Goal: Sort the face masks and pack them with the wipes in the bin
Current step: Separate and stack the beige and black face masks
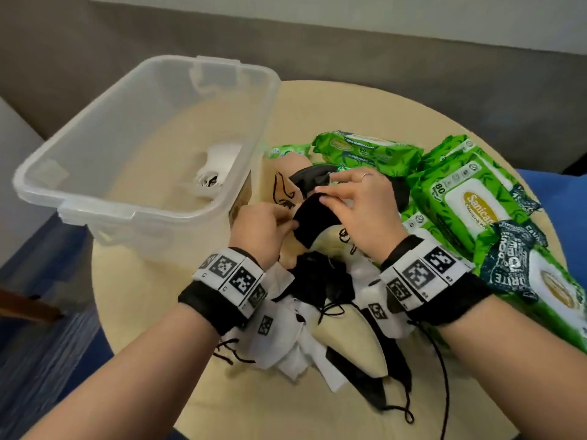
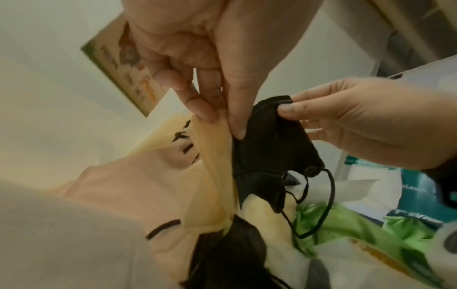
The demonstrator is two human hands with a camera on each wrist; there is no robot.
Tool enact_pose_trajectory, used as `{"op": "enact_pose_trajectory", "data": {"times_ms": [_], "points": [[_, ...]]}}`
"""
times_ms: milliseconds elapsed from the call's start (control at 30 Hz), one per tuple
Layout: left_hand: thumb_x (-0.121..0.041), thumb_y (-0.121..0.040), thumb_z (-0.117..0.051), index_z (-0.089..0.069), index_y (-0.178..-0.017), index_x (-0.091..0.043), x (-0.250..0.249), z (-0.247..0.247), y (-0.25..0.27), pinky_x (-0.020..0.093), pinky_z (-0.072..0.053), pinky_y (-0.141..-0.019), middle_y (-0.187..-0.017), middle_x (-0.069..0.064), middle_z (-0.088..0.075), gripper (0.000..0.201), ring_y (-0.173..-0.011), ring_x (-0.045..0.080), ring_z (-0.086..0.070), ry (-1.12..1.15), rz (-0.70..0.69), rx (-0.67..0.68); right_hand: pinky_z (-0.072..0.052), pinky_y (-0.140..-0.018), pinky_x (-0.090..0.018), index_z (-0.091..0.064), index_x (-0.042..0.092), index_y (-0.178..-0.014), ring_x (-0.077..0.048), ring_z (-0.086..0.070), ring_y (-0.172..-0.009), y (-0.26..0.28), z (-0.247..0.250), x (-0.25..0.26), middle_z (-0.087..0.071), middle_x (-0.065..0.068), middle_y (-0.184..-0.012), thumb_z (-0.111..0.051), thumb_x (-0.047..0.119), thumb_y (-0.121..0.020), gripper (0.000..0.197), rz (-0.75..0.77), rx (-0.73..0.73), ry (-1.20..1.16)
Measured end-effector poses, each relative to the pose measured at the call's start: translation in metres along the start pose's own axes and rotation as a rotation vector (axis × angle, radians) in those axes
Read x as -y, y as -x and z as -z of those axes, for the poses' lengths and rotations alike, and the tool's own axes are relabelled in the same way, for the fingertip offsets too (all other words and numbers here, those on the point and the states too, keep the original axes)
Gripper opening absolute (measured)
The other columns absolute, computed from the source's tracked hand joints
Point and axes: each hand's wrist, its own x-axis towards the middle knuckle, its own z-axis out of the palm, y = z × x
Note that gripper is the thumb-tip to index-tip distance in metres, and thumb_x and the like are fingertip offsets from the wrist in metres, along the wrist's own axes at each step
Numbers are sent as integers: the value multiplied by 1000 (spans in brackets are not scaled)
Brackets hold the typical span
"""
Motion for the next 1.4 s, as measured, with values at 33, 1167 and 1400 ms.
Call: {"op": "enact_pose_trajectory", "data": {"times_ms": [33, 1167, 1400], "points": [[-19, -86, -65, -73, -100, -11, -2, 3, 7, 25, -44, -83, -97, 8, -72, 18, -95, 21, -63, 42, -23, -34, -43, -90, -39, -76, 14, -90, -31, -61, -96, 3, 5, 1, -72, -8, -94, -65, 22, -76, 19, 1, -35, -29], [-26, -40, -88, -59, -107, -22, 19, 25, 154, 30, -52, -89, -112, 3, -63, 74, -100, 17, -64, 863, -75, 104, -48, -94, -44, -64, 35, -98, -22, -58, -105, 133, 60, 23, -61, -3, -108, -65, 3, -82, 36, -190, -221, -275], [-12, -47, -78, -49, -114, -38, 20, 19, 151, 25, -51, -82, -113, -4, -52, 78, -91, 12, -56, 677, -190, 174, -23, -87, 7, -59, 22, -121, 2, -43, -110, 135, 49, 41, -50, 0, -115, -53, -10, -83, 51, -52, -78, -189]]}}
